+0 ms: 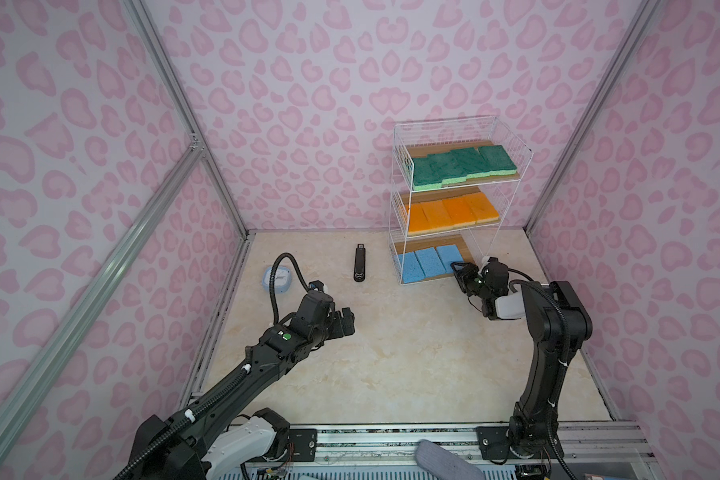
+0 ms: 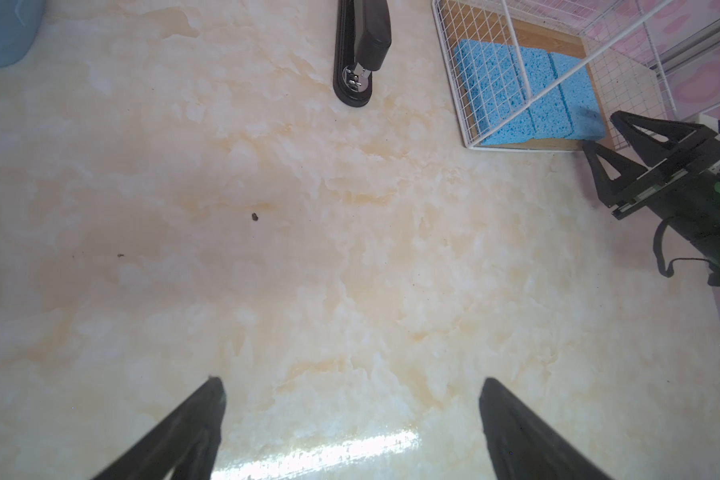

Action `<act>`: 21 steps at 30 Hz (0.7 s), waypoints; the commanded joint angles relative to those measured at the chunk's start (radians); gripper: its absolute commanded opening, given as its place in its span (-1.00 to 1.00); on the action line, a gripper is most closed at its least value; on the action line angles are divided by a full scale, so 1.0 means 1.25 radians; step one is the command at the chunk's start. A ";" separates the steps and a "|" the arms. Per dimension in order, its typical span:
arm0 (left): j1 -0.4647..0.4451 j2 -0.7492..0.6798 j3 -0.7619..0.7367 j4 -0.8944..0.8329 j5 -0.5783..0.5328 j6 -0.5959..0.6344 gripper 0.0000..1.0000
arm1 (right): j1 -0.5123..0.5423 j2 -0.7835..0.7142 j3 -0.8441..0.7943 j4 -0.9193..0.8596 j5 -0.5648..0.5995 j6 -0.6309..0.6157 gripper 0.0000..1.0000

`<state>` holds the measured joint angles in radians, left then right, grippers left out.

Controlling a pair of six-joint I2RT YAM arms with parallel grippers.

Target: Place and organize the cleaning sponges onto the shelf

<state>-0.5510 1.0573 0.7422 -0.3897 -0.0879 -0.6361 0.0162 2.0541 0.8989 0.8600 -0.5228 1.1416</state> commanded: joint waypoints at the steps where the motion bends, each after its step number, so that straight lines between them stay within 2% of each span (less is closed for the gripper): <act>1: 0.000 -0.014 0.001 0.002 -0.016 0.000 0.94 | 0.001 -0.027 -0.019 -0.014 -0.018 -0.034 0.13; 9: 0.000 -0.035 0.025 -0.030 -0.024 0.003 0.93 | 0.008 -0.124 -0.065 -0.083 -0.001 -0.081 0.20; 14: 0.000 -0.084 0.042 -0.078 -0.062 0.015 0.93 | 0.012 -0.215 -0.131 -0.096 0.001 -0.117 0.24; 17: 0.001 -0.105 0.060 -0.119 -0.091 0.010 0.94 | 0.015 -0.299 -0.184 -0.124 0.010 -0.170 0.32; 21: 0.001 -0.142 0.082 -0.198 -0.163 0.003 0.94 | 0.025 -0.450 -0.242 -0.258 0.054 -0.294 0.49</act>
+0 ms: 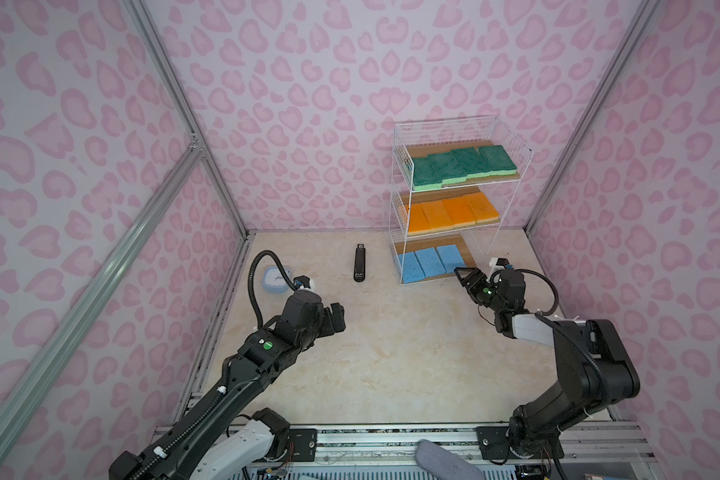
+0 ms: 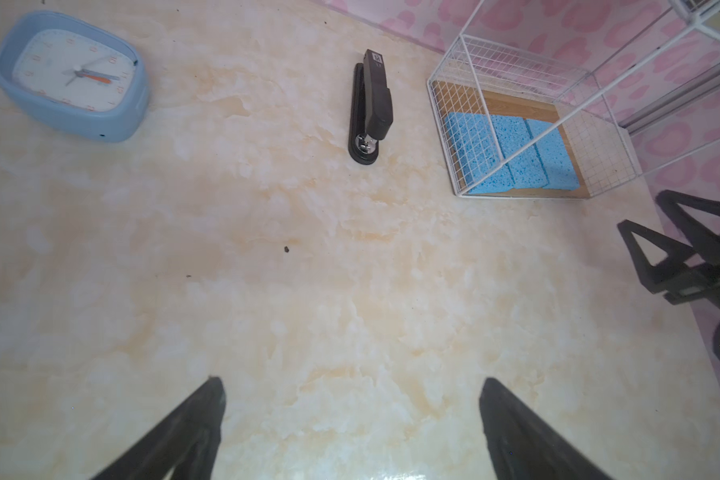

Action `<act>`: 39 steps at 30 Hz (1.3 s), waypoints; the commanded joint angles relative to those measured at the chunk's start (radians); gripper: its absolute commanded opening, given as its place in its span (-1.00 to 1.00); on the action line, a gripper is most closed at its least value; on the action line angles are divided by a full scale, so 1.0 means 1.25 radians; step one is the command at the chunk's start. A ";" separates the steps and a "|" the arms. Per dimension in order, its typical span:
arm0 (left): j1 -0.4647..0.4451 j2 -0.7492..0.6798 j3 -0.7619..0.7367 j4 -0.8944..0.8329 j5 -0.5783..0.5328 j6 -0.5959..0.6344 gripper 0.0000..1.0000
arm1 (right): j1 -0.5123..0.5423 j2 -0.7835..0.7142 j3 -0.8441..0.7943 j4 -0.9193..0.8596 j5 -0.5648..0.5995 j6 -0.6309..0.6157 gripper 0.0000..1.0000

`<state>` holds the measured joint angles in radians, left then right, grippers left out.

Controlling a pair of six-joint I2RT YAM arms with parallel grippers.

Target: Place and organize the cleaning sponges onto the shelf

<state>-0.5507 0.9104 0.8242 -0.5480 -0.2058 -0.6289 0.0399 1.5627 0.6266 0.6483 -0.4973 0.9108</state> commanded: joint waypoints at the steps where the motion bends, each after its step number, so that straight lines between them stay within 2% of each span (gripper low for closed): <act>1: 0.001 -0.046 0.013 -0.079 -0.088 0.000 0.94 | 0.011 -0.099 -0.036 -0.129 0.050 -0.143 0.54; 3: 0.001 -0.099 0.001 -0.081 -0.124 0.008 0.94 | 0.023 -0.179 -0.053 -0.201 0.088 -0.206 0.64; 6: 0.001 -0.181 -0.021 -0.067 -0.187 0.028 0.95 | 0.056 -0.297 -0.077 -0.305 0.166 -0.286 0.93; 12: 0.001 -0.272 -0.058 -0.056 -0.301 0.086 0.95 | 0.081 -0.449 -0.114 -0.424 0.310 -0.365 0.94; 15: 0.001 -0.269 -0.072 -0.026 -0.363 0.132 0.95 | 0.081 -0.491 -0.130 -0.450 0.390 -0.392 0.93; 17: 0.001 -0.248 -0.089 0.021 -0.365 0.186 0.95 | 0.081 -0.515 -0.148 -0.444 0.441 -0.407 0.94; 21: 0.006 -0.161 -0.121 0.107 -0.380 0.267 0.95 | 0.082 -0.574 -0.197 -0.405 0.551 -0.455 0.94; 24: 0.060 -0.117 -0.158 0.189 -0.374 0.292 0.95 | 0.080 -0.619 -0.246 -0.350 0.618 -0.490 0.94; 30: 0.138 -0.009 -0.172 0.328 -0.368 0.335 0.95 | 0.076 -0.642 -0.342 -0.185 0.646 -0.556 0.94; 33: 0.192 0.058 -0.190 0.371 -0.316 0.320 0.95 | 0.074 -0.618 -0.357 -0.160 0.676 -0.570 0.94; 39: 0.298 0.130 -0.246 0.505 -0.313 0.358 0.95 | 0.074 -0.563 -0.458 0.041 0.684 -0.614 0.93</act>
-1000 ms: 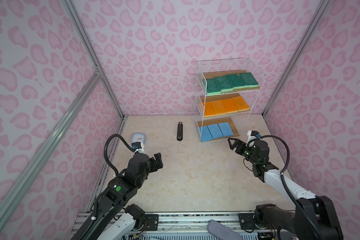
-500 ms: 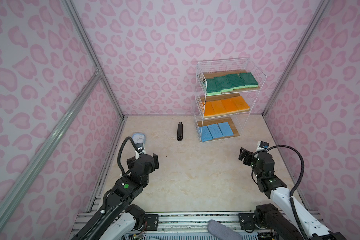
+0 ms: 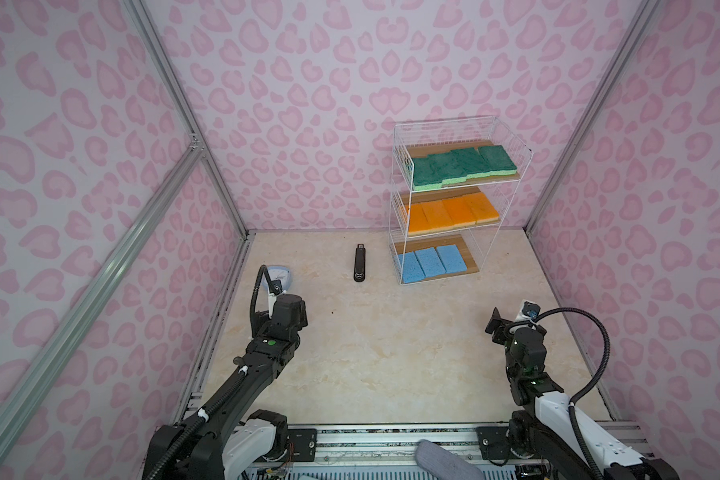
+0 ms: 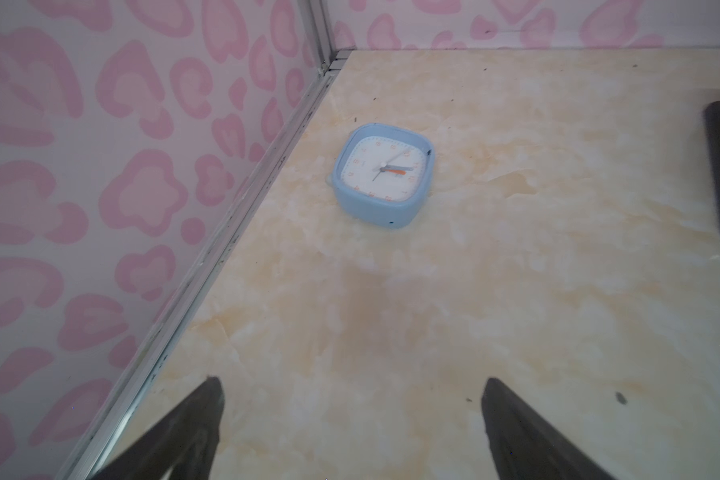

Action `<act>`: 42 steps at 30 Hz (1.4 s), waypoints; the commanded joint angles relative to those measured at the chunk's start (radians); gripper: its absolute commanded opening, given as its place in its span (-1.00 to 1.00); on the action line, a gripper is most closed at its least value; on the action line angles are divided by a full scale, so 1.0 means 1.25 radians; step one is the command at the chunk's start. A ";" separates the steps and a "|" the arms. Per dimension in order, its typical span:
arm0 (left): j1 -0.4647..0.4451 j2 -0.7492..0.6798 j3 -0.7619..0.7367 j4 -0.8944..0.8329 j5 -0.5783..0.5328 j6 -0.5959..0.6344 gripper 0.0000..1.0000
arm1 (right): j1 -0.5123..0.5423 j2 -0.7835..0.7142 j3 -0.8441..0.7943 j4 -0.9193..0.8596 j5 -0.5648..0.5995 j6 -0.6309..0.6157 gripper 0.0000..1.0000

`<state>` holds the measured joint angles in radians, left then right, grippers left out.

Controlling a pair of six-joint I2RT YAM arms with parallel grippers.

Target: Place and organize the cleaning sponges onto the shelf

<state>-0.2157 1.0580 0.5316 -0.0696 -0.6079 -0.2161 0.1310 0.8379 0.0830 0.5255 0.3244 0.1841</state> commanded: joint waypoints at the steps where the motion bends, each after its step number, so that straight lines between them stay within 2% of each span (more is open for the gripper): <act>1: 0.049 0.021 -0.020 0.148 0.027 0.031 0.95 | 0.001 0.035 -0.029 0.163 0.037 -0.033 0.94; 5: 0.079 0.083 -0.029 0.186 0.081 0.044 0.95 | 0.002 0.080 -0.012 0.183 0.038 -0.050 0.95; 8: 0.080 0.110 -0.030 0.202 0.080 0.052 0.95 | 0.002 0.115 -0.016 0.237 0.051 -0.047 0.94; 14: 0.080 0.129 -0.059 0.337 0.082 0.073 0.95 | 0.001 0.150 -0.014 0.272 0.124 -0.025 0.94; 17: 0.080 0.161 -0.063 0.409 0.078 0.070 0.95 | 0.001 0.181 -0.003 0.292 0.128 -0.029 0.95; 20: 0.081 0.204 -0.068 0.491 0.056 0.060 0.95 | 0.001 0.209 0.005 0.316 0.123 -0.034 0.95; 23: 0.080 0.243 -0.077 0.567 -0.003 0.041 0.95 | -0.001 0.234 0.006 0.346 0.111 -0.044 0.94; 27: 0.082 0.285 -0.068 0.636 -0.036 0.070 0.95 | -0.009 0.270 0.004 0.403 0.117 -0.039 0.95; 29: 0.092 0.306 -0.059 0.645 -0.008 0.073 0.95 | -0.019 0.299 0.009 0.431 0.121 -0.035 0.95; 31: 0.093 0.330 -0.066 0.683 0.001 0.082 0.95 | -0.021 0.295 0.027 0.390 0.142 -0.023 0.94; 36: 0.102 0.318 -0.083 0.694 0.045 0.083 0.95 | -0.024 0.344 -0.010 0.534 0.138 -0.063 0.94; 41: 0.140 0.314 -0.089 0.695 0.157 0.079 0.95 | -0.018 0.553 -0.038 0.827 0.111 -0.109 0.94; 42: 0.151 0.312 -0.093 0.700 0.197 0.081 0.95 | -0.006 0.548 -0.026 0.801 0.106 -0.132 0.94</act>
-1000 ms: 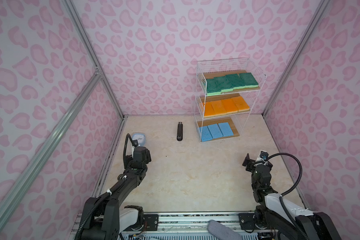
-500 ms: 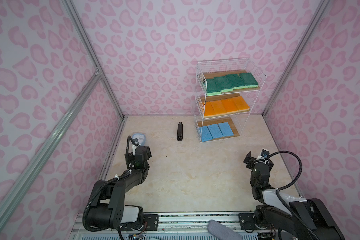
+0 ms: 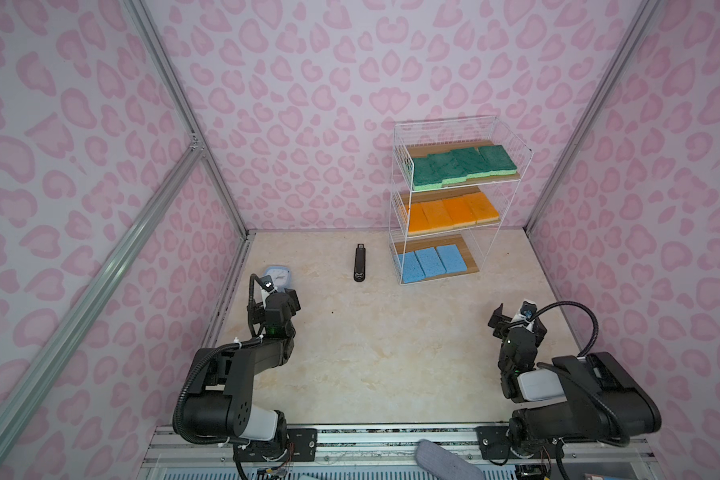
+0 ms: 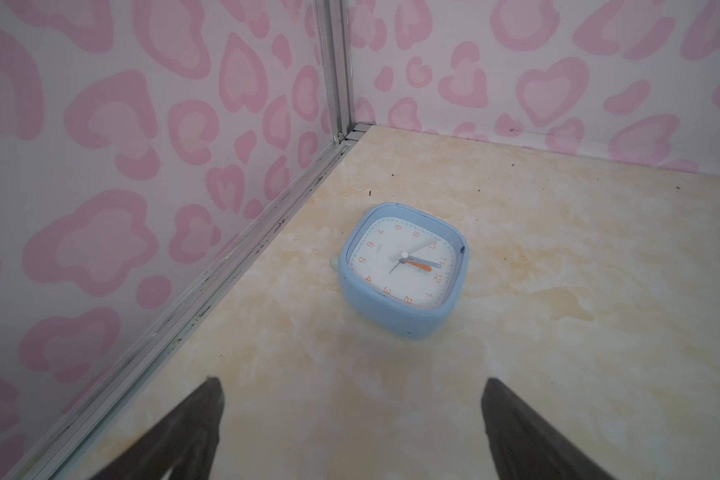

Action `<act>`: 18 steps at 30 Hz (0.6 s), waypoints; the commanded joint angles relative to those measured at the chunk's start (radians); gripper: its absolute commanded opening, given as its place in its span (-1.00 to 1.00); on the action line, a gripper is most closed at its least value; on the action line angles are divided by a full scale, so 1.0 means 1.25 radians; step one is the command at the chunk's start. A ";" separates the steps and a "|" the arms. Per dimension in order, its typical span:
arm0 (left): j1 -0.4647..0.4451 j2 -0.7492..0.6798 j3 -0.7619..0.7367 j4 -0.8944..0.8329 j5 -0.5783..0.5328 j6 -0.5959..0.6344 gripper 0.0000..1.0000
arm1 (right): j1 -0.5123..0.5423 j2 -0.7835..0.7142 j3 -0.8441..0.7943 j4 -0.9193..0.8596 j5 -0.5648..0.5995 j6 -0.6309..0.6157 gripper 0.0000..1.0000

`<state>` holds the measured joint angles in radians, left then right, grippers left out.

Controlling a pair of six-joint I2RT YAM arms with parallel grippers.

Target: Place and organize the cleaning sponges onto the shelf

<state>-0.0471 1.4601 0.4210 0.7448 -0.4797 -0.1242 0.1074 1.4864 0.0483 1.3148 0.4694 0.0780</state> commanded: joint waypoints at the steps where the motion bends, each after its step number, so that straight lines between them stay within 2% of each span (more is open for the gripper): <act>1: 0.027 -0.011 -0.009 0.055 0.137 0.011 0.95 | 0.023 0.009 0.008 0.126 -0.027 -0.066 0.95; 3: 0.044 -0.013 -0.023 0.074 0.234 0.029 0.95 | 0.033 0.003 0.018 0.103 -0.046 -0.080 0.94; 6: 0.044 0.003 -0.060 0.151 0.333 0.070 0.95 | 0.039 0.085 0.009 0.197 -0.120 -0.120 0.94; 8: 0.037 0.004 -0.083 0.193 0.320 0.076 0.95 | 0.086 0.103 0.026 0.195 -0.092 -0.177 0.95; 12: 0.035 0.009 -0.076 0.187 0.314 0.075 0.95 | 0.084 0.109 0.045 0.174 -0.070 -0.165 0.95; 15: 0.058 0.017 -0.057 0.160 0.358 0.062 0.93 | 0.046 0.101 0.114 0.038 -0.063 -0.119 0.95; 17: 0.059 0.015 -0.058 0.160 0.362 0.061 0.92 | -0.006 0.054 0.215 -0.231 -0.123 -0.058 0.95; 18: 0.060 0.014 -0.061 0.162 0.360 0.062 0.92 | -0.035 0.038 0.248 -0.317 -0.178 -0.035 0.95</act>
<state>0.0257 1.4734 0.3405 0.9134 -0.0677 -0.0509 0.1181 1.5700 0.2787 1.2606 0.3496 -0.0586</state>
